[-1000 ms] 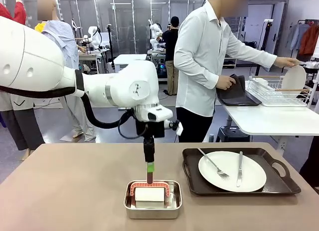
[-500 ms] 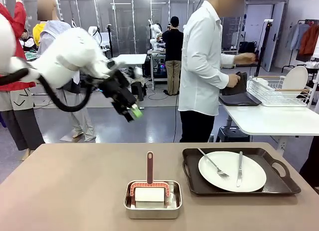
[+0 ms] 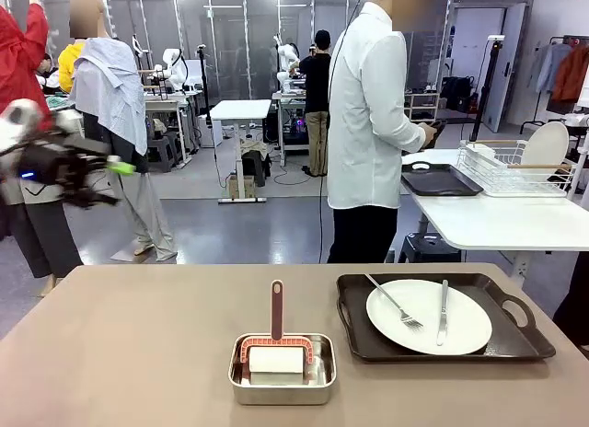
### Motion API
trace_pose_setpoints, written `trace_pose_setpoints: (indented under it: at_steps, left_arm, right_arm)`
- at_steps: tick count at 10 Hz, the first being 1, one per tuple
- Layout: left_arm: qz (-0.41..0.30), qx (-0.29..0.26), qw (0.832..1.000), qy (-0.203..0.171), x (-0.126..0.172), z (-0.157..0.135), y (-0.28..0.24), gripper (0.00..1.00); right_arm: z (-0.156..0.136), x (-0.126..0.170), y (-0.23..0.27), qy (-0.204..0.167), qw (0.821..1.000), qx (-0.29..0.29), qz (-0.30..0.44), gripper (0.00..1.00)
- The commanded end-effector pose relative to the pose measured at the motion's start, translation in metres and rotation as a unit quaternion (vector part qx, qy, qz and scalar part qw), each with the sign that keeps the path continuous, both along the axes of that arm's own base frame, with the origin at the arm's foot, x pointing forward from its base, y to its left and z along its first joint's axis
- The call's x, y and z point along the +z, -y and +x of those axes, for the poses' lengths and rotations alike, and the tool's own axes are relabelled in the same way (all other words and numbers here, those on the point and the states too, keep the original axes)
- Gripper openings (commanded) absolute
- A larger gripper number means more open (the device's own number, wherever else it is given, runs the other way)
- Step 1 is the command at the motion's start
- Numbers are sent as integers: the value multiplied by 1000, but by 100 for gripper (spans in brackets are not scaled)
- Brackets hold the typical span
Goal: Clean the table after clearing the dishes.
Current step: When the right (or left) Handle tray is removed, use the right hand (or left hand) to clean the right (or left) side of the table with the Lint Roller.
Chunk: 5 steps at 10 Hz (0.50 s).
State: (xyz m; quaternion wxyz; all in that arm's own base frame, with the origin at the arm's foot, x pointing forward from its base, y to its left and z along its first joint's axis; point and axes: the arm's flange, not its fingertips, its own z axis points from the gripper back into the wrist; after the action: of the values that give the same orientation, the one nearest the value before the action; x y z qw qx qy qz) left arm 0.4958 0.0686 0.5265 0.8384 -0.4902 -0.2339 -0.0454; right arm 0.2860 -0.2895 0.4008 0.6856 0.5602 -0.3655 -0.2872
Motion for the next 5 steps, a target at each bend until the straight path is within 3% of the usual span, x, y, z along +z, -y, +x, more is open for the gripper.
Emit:
trace_pose_setpoints:
  at_steps: [1,3,5]
  left_arm:
    - [-40,115,992,34,-17,-18,-52,100]
    - [-71,197,976,52,-45,-37,-117,100]
    - [-114,278,953,45,-84,-68,-164,100]
  right_arm:
    - [-1,3,0,6,1000,-4,5,100]
    - [-1,3,0,6,1000,-4,5,100]
    - [-1,3,0,6,1000,-4,5,100]
